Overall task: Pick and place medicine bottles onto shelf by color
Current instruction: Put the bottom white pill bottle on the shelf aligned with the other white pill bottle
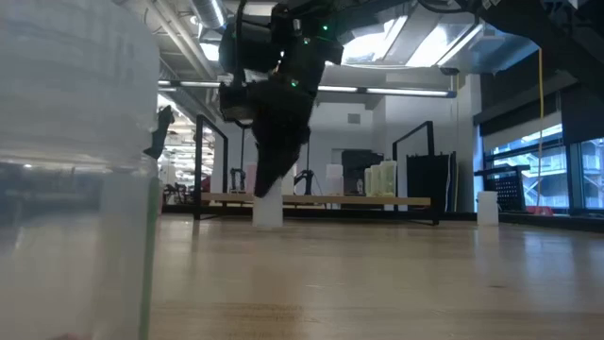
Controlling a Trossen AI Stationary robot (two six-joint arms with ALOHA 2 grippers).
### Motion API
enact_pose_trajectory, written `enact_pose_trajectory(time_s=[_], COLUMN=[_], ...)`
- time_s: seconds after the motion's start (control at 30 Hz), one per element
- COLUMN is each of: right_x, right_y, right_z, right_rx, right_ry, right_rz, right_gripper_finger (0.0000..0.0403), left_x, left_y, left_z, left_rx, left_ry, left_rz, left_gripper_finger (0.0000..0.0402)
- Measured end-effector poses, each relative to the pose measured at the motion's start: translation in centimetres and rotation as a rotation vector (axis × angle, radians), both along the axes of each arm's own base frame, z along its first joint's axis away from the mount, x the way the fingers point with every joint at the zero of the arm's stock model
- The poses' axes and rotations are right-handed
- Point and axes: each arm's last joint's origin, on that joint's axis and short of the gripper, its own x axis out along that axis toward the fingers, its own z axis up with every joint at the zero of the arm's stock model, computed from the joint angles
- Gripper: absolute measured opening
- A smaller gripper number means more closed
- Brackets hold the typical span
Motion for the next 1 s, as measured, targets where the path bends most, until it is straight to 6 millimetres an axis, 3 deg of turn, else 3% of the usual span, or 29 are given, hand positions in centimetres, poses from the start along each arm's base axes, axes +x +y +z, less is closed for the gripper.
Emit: enact_pose_trajectory(time_s=[0.27, 0.43, 0.73, 1.0], right_x=[0.0, -0.6, -2.0, -2.5], right_y=[-1.2, -3.4, -9.7, -13.1], right_z=[6.4, 10.1, 11.2, 11.2], right_rx=[-0.008, -0.068, -0.042, -0.09], right_ry=[-0.025, -0.084, -0.113, -0.142], right_rz=[-0.052, -0.116, -0.352, -0.52], right_gripper_finger=[0.015, 0.0154, 0.0152, 0.0153], left_x=[0.0, 0.0, 0.0, 0.0], left_y=[0.0, 0.0, 0.0, 0.0], left_z=[0.0, 0.0, 0.0, 0.0], left_rx=[0.0, 0.0, -0.001, 0.026], left_ry=[0.0, 0.0, -0.002, -0.001], left_rz=[0.0, 0.0, 0.0, -0.01], left_gripper_finger=[0.022, 0.022, 0.022, 0.022])
